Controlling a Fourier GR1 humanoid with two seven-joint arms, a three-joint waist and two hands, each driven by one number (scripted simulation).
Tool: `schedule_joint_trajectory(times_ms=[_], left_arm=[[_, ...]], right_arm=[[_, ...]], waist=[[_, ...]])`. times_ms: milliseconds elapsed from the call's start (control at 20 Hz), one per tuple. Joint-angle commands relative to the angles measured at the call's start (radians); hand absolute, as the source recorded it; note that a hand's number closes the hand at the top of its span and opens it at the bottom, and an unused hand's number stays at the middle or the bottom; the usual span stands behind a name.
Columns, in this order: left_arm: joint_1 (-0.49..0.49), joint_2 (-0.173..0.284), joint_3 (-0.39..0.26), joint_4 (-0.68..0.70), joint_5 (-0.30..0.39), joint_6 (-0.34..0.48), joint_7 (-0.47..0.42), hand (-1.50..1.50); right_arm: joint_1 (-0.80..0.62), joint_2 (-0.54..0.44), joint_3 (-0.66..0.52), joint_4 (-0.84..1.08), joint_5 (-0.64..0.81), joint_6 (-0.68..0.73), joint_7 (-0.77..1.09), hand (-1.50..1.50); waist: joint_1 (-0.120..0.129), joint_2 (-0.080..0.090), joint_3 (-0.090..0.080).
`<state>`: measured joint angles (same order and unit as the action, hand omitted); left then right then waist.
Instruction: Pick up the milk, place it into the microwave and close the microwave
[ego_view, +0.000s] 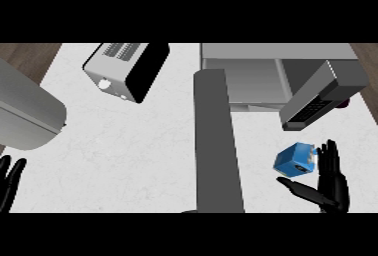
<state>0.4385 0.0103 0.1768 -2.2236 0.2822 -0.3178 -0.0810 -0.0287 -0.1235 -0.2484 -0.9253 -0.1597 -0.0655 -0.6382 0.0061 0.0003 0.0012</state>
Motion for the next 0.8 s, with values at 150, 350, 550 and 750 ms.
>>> schedule_joint_trajectory(times_ms=[150, 350, 550, 750], left_arm=[[0.016, -0.01, -0.059, -0.018, -0.041, 0.035, 0.001, -1.5], [-0.02, 0.039, 0.051, 0.042, 0.058, -0.03, 0.005, -1.5], [-0.035, 0.037, 0.067, 0.041, 0.093, -0.031, 0.014, -1.5], [0.027, 0.032, 0.057, 0.024, 0.086, -0.052, -0.005, -1.5]], right_arm=[[-0.026, 0.027, 0.05, 0.054, -0.051, 0.258, -0.141, 1.5], [-0.082, 0.044, 0.013, 0.076, 0.032, -0.011, -0.206, 1.5], [-0.065, 0.009, -0.044, 0.026, 0.01, -0.086, -0.198, 1.5], [-0.111, 0.065, 0.034, -0.147, -0.004, -0.087, -0.061, 1.5]], waist=[[0.0, 0.0, 0.0], [0.002, 0.0, -0.001], [-0.003, -0.001, -0.001], [-0.001, -0.002, -0.002]])
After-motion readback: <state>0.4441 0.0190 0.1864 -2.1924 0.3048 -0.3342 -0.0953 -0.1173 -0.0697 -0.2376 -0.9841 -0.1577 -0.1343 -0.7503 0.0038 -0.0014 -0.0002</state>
